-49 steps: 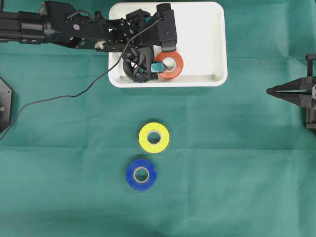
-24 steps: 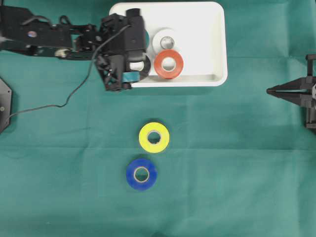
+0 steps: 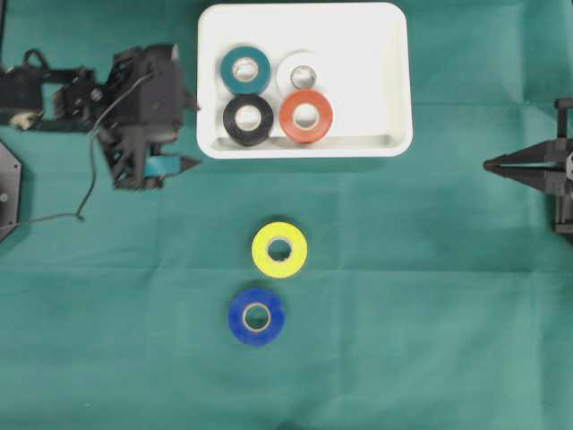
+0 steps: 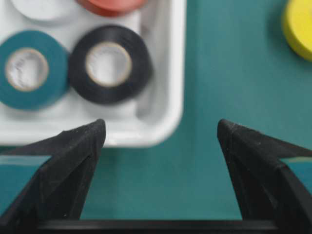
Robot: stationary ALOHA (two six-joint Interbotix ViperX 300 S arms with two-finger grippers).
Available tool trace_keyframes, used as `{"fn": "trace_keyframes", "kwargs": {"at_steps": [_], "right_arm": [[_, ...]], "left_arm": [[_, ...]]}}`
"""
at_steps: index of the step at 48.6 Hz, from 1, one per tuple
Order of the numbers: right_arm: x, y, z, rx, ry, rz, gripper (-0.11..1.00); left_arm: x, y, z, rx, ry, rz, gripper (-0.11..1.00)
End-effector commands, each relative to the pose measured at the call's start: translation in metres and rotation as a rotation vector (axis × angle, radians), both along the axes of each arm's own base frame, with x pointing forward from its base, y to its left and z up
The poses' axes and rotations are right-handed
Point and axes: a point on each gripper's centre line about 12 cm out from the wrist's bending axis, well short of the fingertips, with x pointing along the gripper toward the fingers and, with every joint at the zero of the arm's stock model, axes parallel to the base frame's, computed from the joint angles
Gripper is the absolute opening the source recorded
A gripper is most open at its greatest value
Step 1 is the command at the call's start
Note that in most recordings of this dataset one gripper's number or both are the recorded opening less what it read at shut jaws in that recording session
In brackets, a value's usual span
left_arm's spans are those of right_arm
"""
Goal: Put the tape into the white case with the left arm.
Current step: 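Release the red tape and withdraw the left gripper to the left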
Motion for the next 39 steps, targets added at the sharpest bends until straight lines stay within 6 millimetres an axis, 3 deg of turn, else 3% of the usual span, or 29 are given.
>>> {"fn": "trace_keyframes", "kwargs": {"at_steps": [1, 23, 39], "right_arm": [[0.002, 0.000, 0.004, -0.001, -0.015, -0.001, -0.09], [0.002, 0.000, 0.004, -0.001, -0.015, -0.001, -0.09], [0.002, 0.000, 0.004, -0.001, -0.015, -0.001, -0.09]], "left_arm": [[-0.008, -0.009, 0.007, 0.002, -0.018, -0.025, 0.93], [-0.052, -0.029, -0.004, -0.004, 0.004, -0.080, 0.93], [-0.042, -0.040, -0.005, -0.006, 0.019, -0.126, 0.93]]}}
